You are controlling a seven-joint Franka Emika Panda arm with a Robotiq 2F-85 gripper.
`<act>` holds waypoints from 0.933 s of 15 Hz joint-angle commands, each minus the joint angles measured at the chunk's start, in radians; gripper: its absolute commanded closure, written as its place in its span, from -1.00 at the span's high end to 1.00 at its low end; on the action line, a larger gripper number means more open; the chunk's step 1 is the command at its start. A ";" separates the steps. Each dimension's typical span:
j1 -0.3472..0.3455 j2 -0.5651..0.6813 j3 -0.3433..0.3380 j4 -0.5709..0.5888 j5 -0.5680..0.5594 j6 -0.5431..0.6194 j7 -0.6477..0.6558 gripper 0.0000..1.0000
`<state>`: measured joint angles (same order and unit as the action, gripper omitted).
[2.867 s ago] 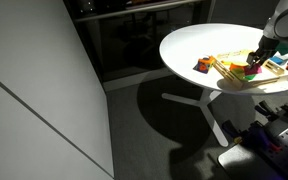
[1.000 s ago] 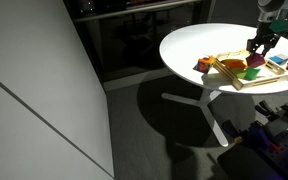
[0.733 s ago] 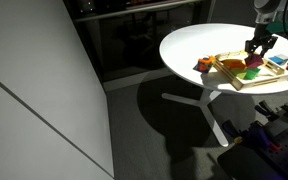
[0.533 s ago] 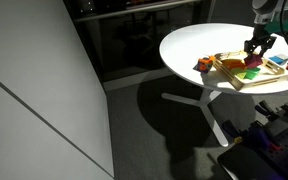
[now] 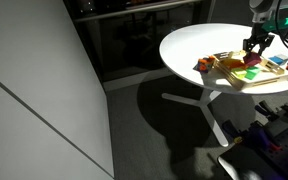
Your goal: Pick up the pink block and put it on top of both the green and orange blocks, pick up the block with the number six on it and put it on the pink block
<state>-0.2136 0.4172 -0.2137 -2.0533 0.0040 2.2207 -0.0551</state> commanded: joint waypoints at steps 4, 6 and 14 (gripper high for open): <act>-0.007 0.024 0.022 0.050 -0.006 -0.037 -0.002 1.00; -0.006 0.012 0.028 0.038 -0.005 -0.034 -0.011 1.00; 0.018 -0.047 0.029 -0.030 -0.034 -0.030 0.016 1.00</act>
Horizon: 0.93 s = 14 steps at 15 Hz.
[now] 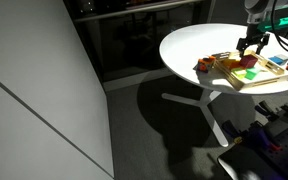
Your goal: Pick up the pink block and put it on top of both the green and orange blocks, pick up the block with the number six on it and put it on the pink block
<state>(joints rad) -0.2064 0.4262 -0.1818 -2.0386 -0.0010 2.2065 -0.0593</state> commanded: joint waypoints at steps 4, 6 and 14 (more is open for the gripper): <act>0.039 -0.104 -0.015 -0.107 -0.082 0.014 0.080 1.00; 0.047 -0.127 -0.021 -0.139 -0.105 0.043 0.111 1.00; 0.006 -0.155 -0.068 -0.231 -0.101 0.219 0.150 1.00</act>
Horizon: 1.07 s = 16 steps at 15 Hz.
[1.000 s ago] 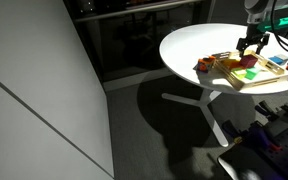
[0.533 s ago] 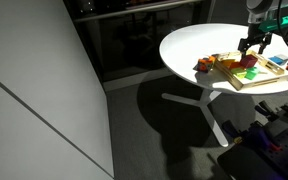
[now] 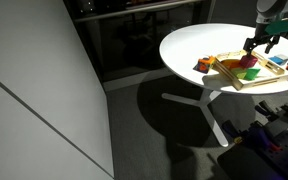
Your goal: Pick up the pink block and put it on top of both the green and orange blocks, pick up the block with the number six on it and put it on the pink block
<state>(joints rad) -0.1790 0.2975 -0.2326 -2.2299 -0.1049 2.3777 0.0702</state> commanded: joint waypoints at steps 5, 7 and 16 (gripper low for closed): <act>-0.068 -0.024 -0.048 -0.073 0.022 0.079 0.009 1.00; -0.088 -0.028 -0.060 -0.089 0.033 0.086 0.003 1.00; -0.151 -0.036 -0.088 -0.126 0.099 0.141 -0.019 1.00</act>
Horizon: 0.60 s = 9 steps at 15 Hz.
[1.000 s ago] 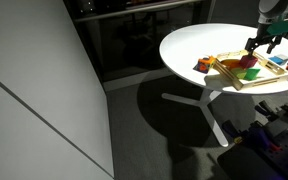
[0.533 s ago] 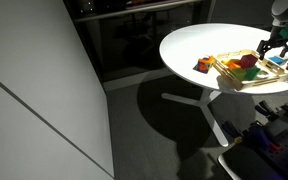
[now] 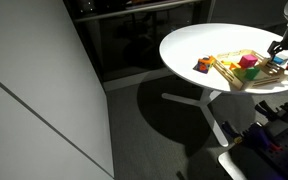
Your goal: Pick up the pink block and put it on top of both the green and orange blocks, pick up the block with the number six on it and put it on the pink block
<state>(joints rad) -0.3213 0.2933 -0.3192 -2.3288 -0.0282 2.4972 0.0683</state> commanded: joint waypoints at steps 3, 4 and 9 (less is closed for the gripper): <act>0.001 -0.034 0.000 -0.027 0.015 0.022 -0.010 1.00; 0.006 -0.035 0.002 -0.024 0.011 0.019 -0.006 1.00; 0.050 -0.045 0.022 0.004 -0.006 -0.016 0.009 1.00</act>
<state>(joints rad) -0.2944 0.2806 -0.3104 -2.3308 -0.0247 2.5075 0.0688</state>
